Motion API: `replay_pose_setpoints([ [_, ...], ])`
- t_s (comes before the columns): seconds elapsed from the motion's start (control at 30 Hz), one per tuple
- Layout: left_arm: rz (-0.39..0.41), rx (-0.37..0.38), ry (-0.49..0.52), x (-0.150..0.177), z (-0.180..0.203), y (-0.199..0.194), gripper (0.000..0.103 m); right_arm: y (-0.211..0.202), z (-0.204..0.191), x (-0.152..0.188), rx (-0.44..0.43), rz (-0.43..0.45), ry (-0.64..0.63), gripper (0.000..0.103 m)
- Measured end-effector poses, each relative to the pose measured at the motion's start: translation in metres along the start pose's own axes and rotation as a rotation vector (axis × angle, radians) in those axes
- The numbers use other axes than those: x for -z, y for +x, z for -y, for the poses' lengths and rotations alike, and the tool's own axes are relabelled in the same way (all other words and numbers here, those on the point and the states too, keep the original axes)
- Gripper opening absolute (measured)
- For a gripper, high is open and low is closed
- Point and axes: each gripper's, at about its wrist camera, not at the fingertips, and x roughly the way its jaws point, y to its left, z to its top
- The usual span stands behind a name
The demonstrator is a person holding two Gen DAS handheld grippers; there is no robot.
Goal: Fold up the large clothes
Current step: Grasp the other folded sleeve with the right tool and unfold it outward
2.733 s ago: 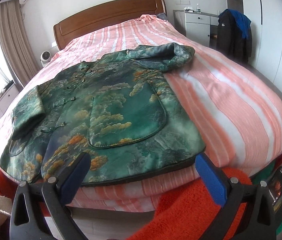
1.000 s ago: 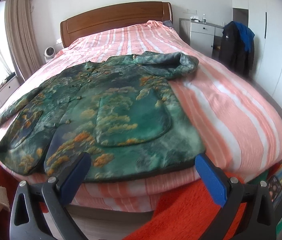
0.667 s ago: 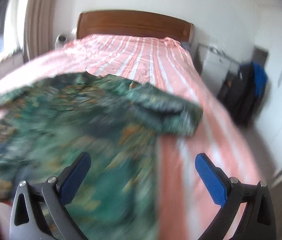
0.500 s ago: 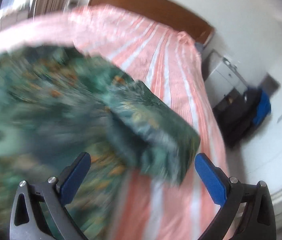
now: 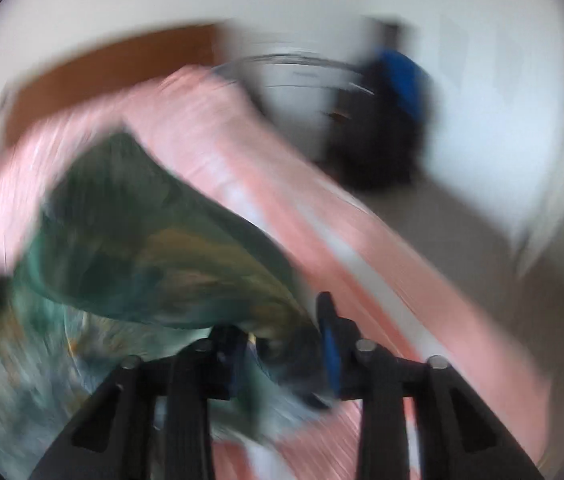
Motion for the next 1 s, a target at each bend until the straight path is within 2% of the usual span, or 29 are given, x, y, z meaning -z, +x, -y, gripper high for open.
replay_pose_setpoints([
  [0.03, 0.017, 0.009, 0.0, -0.003, 0.003, 0.0, 0.081, -0.003, 0.038, 0.011, 0.037, -0.026, 0.107, 0.067],
  [0.07, 0.031, 0.014, 0.002, -0.005, 0.006, 0.002, 0.088, -0.003, 0.064, 0.021, 0.058, -0.059, 0.173, 0.085],
  [0.13, 0.03, 0.018, 0.012, -0.007, 0.013, 0.009, 0.089, -0.001, 0.118, 0.049, 0.071, -0.151, 0.293, 0.086],
  [0.23, 0.01, 0.045, 0.027, -0.006, 0.022, 0.017, 0.089, -0.014, 0.149, 0.08, 0.038, -0.212, 0.316, 0.086],
  [0.3, 0.011, 0.04, 0.048, -0.001, 0.027, 0.017, 0.089, -0.035, 0.148, 0.098, -0.118, -0.253, 0.29, 0.086],
  [0.33, 0.008, 0.034, 0.058, 0.002, 0.028, 0.018, 0.089, -0.044, 0.14, 0.109, -0.269, -0.301, 0.259, 0.086],
  [0.43, -0.009, 0.031, 0.067, 0.009, 0.032, 0.022, 0.089, -0.069, 0.105, 0.138, -0.531, -0.404, 0.114, 0.086],
  [0.47, -0.015, 0.036, 0.067, 0.01, 0.032, 0.024, 0.089, -0.078, 0.088, 0.152, -0.593, -0.439, 0.033, 0.086],
  [0.57, -0.013, 0.046, 0.072, 0.012, 0.036, 0.022, 0.089, -0.088, 0.062, 0.186, -0.633, -0.492, -0.074, 0.086],
  [0.63, -0.003, 0.055, 0.077, 0.013, 0.037, 0.017, 0.089, -0.081, 0.054, 0.197, -0.621, -0.527, -0.108, 0.078],
  [0.7, 0.011, 0.05, 0.084, 0.015, 0.035, 0.011, 0.089, -0.084, 0.049, 0.208, -0.602, -0.551, -0.121, 0.048],
  [0.73, 0.013, 0.045, 0.083, 0.015, 0.034, 0.01, 0.089, -0.087, 0.049, 0.21, -0.58, -0.539, -0.126, 0.039],
  [0.77, 0.011, 0.039, 0.08, 0.016, 0.032, 0.009, 0.089, -0.095, 0.05, 0.213, -0.553, -0.522, -0.118, 0.021],
  [0.8, 0.007, 0.037, 0.075, 0.017, 0.031, 0.009, 0.089, -0.097, 0.048, 0.21, -0.557, -0.518, -0.093, 0.016],
  [0.87, 0.001, 0.04, 0.066, 0.017, 0.029, 0.009, 0.089, -0.114, 0.053, 0.207, -0.561, -0.485, -0.051, 0.015],
  [0.93, 0.004, 0.042, 0.067, 0.018, 0.031, 0.009, 0.089, -0.127, 0.058, 0.212, -0.528, -0.442, -0.052, 0.014],
  [1.0, 0.006, 0.043, 0.077, 0.017, 0.036, 0.009, 0.089, -0.126, 0.055, 0.218, -0.492, -0.447, -0.045, 0.014],
])
